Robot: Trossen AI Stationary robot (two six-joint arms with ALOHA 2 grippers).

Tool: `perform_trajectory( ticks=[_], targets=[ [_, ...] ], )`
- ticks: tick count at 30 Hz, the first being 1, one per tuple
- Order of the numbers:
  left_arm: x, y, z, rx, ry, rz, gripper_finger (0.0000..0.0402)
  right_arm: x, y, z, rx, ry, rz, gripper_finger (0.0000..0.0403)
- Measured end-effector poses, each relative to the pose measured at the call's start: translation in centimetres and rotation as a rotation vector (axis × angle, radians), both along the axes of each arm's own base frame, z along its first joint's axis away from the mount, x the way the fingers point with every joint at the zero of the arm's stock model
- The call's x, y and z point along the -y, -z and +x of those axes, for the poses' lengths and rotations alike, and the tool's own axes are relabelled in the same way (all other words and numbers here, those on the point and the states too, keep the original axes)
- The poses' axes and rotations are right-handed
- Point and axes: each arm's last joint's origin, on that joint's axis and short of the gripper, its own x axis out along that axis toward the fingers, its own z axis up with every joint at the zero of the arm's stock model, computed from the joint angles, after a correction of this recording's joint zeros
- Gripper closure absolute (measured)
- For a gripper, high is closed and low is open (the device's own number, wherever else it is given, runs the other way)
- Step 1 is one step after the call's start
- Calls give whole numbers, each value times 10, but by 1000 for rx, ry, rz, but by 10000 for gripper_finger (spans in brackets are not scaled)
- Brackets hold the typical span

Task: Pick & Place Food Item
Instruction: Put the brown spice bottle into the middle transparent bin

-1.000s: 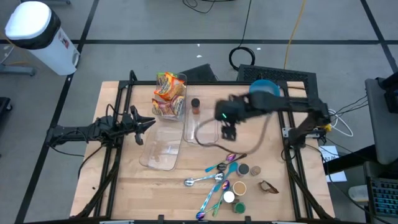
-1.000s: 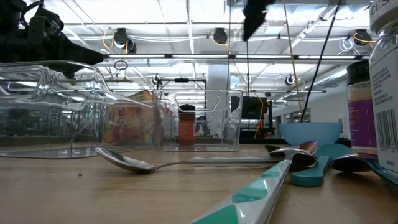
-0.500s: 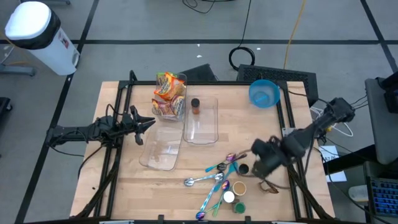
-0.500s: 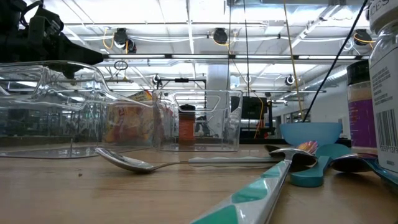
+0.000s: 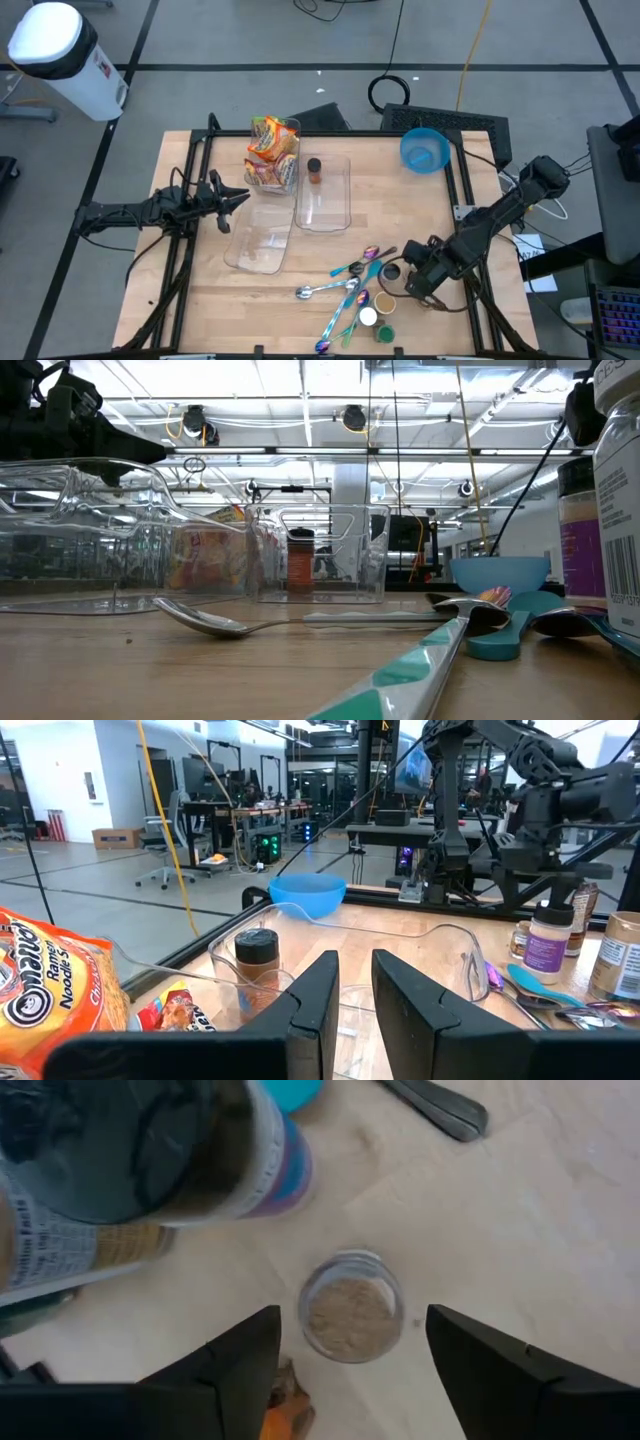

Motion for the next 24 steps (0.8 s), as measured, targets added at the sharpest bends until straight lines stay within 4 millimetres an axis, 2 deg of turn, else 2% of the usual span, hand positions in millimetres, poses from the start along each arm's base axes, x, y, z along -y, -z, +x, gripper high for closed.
perform_trajectory(
  ticks=[8,13,24],
  targets=[
    [0,0,0,0,0,0,332,1,3,-1,-2,-21,-13,174],
    [0,0,0,0,0,0,332,2,2,2,56,-45,-69,173],
    [0,0,0,0,0,0,332,-1,1,5,87,-166,-58,114]
  ],
)
